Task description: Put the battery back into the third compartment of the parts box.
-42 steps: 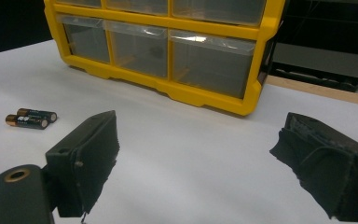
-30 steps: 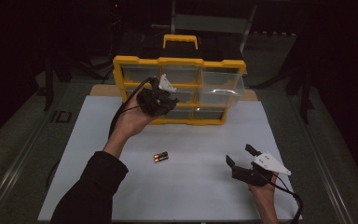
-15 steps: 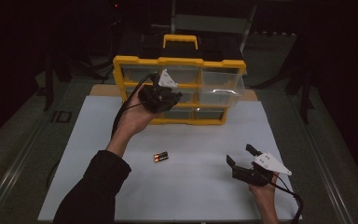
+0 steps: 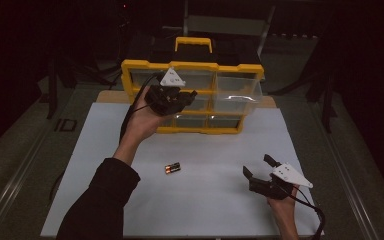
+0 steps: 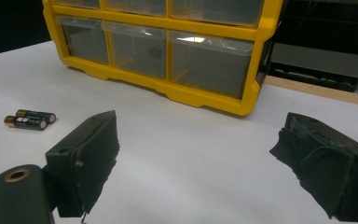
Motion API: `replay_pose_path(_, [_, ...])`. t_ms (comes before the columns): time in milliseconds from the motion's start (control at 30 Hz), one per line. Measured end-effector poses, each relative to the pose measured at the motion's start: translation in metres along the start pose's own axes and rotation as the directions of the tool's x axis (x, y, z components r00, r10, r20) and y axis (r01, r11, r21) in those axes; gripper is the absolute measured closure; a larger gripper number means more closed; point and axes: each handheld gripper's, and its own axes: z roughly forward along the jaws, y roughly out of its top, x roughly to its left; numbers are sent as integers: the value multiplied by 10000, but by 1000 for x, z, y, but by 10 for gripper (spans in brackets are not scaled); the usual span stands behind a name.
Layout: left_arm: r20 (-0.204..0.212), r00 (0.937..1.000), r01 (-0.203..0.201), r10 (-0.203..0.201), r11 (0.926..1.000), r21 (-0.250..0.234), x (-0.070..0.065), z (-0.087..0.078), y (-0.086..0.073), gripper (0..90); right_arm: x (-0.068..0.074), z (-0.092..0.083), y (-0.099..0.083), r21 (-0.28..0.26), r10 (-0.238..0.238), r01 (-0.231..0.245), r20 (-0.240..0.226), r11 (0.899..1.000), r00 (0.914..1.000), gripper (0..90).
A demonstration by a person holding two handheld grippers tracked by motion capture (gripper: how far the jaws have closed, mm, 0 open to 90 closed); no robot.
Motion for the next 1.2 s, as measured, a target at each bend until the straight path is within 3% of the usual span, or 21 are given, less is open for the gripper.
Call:
replay_pose_path(400, [55, 9998, -206, 209, 9987, -457, 3, -7, 19, 777, 0, 0, 0, -14, 18, -18, -12, 10000, 10000, 114])
replay_pose_path(733, [380, 9990, -196, 227, 9966, -805, 5, -11, 35, 777, 0, 0, 0, -16, 27, -27, -30, 10000, 10000, 115])
replay_pose_path(867, [509, 9987, 26, 27, 9947, -1025, 7, -11, 42, 777, 0, 1, 0, 2, 8, -8, -29, 10000, 10000, 115])
replay_pose_path(1200, [770, 9970, 137, -54, 9940, -1084, 8, -9, 55, 777, 0, 1, 0, 3, 2, -2, -34, 10000, 10000, 115])
